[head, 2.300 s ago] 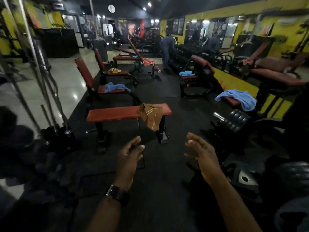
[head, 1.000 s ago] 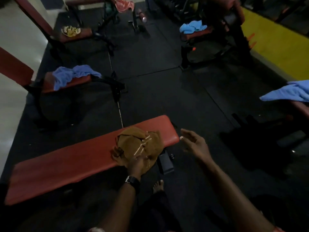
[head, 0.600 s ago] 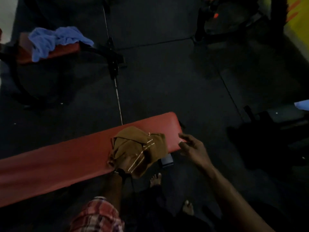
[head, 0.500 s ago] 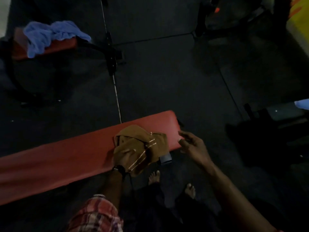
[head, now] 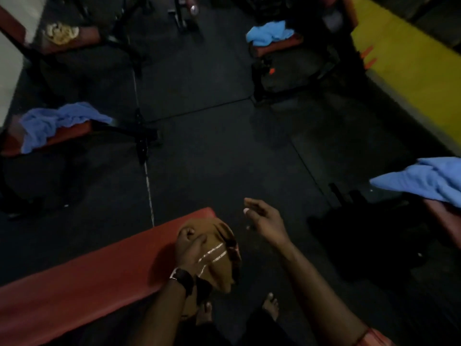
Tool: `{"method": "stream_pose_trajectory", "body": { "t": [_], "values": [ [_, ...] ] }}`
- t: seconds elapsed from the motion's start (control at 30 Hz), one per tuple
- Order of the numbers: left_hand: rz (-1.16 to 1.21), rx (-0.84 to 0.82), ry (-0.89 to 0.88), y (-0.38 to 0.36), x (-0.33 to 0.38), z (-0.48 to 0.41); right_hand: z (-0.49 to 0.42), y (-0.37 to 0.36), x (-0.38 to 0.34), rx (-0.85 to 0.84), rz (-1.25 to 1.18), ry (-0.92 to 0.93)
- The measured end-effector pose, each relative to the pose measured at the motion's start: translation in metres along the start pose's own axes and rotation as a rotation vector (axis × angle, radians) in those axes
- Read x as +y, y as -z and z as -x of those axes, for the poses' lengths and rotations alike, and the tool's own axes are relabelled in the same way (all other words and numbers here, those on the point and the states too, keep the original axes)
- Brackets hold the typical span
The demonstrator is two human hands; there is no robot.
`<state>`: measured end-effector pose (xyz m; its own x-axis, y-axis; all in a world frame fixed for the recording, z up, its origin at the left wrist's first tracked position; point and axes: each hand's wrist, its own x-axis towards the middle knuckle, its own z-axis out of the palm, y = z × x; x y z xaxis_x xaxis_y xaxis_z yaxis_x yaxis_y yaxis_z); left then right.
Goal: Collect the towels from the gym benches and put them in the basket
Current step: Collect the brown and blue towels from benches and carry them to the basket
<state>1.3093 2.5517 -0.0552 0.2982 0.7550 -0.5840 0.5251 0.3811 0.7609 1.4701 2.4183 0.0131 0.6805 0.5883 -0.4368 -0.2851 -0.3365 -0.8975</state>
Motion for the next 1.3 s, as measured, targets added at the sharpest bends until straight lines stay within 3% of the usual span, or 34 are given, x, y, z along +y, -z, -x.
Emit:
{"method": "stream_pose_trajectory", "body": {
  "t": [0.17,0.27,0.4,0.5,0.7,0.93,1.13,1.2,1.3],
  "values": [
    [-0.037,-0.089,-0.144,-0.082,0.057,0.021,-0.009,0.08,-0.015,0.068,-0.123,0.028],
    [0.079,-0.109,-0.195,-0.126,0.09,0.031,-0.012,0.116,-0.019,0.116,-0.17,0.04],
    [0.254,-0.209,0.001,-0.182,0.134,0.042,-0.021,0.163,-0.022,0.243,-0.221,0.031],
    [0.255,-0.405,0.111,-0.236,0.167,0.047,-0.03,0.211,-0.026,0.379,-0.273,0.023],
    [0.214,-0.626,0.096,-0.349,0.221,0.039,-0.063,0.301,-0.043,0.575,-0.303,0.025],
    [0.079,-0.767,-0.037,-0.462,0.282,0.023,-0.101,0.402,-0.064,0.825,-0.317,0.012],
    [-0.052,-0.733,-0.262,-0.523,0.3,0.011,-0.113,0.494,-0.034,1.141,-0.296,-0.144],
    [-0.124,-0.745,-0.287,-0.55,0.305,0.007,-0.121,0.528,-0.02,1.252,-0.227,-0.293],
    [-0.192,-0.73,-0.322,-0.58,0.312,0.005,-0.141,0.56,0.0,1.17,-0.029,-0.573]
  ]
}}
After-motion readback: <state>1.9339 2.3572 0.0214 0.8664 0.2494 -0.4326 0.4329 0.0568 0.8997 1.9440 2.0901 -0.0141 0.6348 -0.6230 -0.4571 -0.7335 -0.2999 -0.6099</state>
